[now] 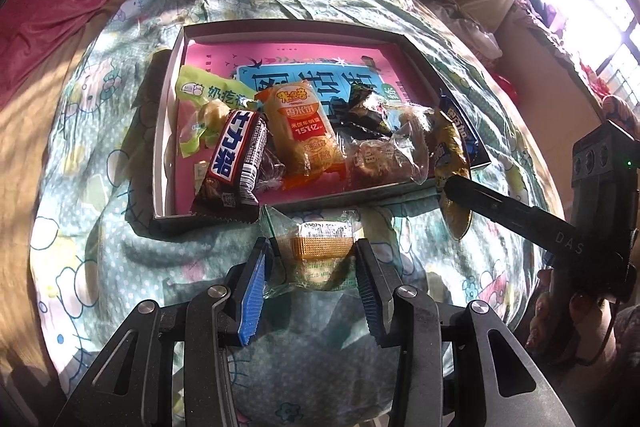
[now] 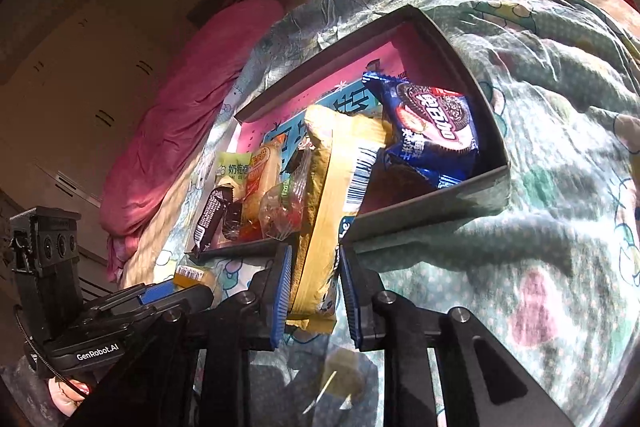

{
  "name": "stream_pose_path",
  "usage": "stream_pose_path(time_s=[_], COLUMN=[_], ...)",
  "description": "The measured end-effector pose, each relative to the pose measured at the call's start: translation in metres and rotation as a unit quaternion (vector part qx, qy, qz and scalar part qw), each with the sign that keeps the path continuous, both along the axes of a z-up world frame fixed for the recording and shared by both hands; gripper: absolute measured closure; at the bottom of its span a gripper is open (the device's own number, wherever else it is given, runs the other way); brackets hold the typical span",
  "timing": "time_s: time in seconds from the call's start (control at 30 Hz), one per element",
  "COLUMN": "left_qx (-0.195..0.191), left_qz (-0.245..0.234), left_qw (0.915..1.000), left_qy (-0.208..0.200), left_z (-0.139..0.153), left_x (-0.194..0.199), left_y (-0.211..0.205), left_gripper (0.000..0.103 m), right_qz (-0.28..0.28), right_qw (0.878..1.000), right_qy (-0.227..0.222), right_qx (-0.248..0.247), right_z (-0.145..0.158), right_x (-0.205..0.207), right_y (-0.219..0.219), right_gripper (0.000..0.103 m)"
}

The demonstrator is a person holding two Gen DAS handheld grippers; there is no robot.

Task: Organize snacks
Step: 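Grasp the yellow wafer bar with the right tool and lift it, then carry the wafer bar over the tray with the right tool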

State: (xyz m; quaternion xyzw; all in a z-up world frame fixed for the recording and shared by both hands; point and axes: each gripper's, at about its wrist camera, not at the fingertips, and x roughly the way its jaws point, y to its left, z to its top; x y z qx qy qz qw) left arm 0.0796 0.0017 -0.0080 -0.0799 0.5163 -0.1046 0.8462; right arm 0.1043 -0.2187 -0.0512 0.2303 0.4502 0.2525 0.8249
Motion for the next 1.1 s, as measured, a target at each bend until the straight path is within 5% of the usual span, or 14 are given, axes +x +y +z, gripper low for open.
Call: stream_pose_path(time_s=[0.37,0.73,1.1], left_qx=[-0.008,-0.008,-0.012], left_qz=[0.007,0.006,0.012], left_qw=[0.9999,0.9999,0.9999], left_qy=[-0.007,-0.004,-0.003], left_z=[0.009,0.006,0.007], left_x=[0.002,0.002,0.004], left_y=[0.004,0.004,0.007], left_gripper=[0.060,0.060,0.060], right_qz=[-0.006,0.022,0.030], right_qw=[1.000,0.993,0.999], right_qy=[0.018,0.030,0.019], right_qx=[0.007,-0.109,0.003], right_z=[0.003,-0.009,-0.003], right_x=[0.014,0.016,0.008], right_y=[0.000,0.028,0.012], right_gripper=[0.078,0.072,0.076])
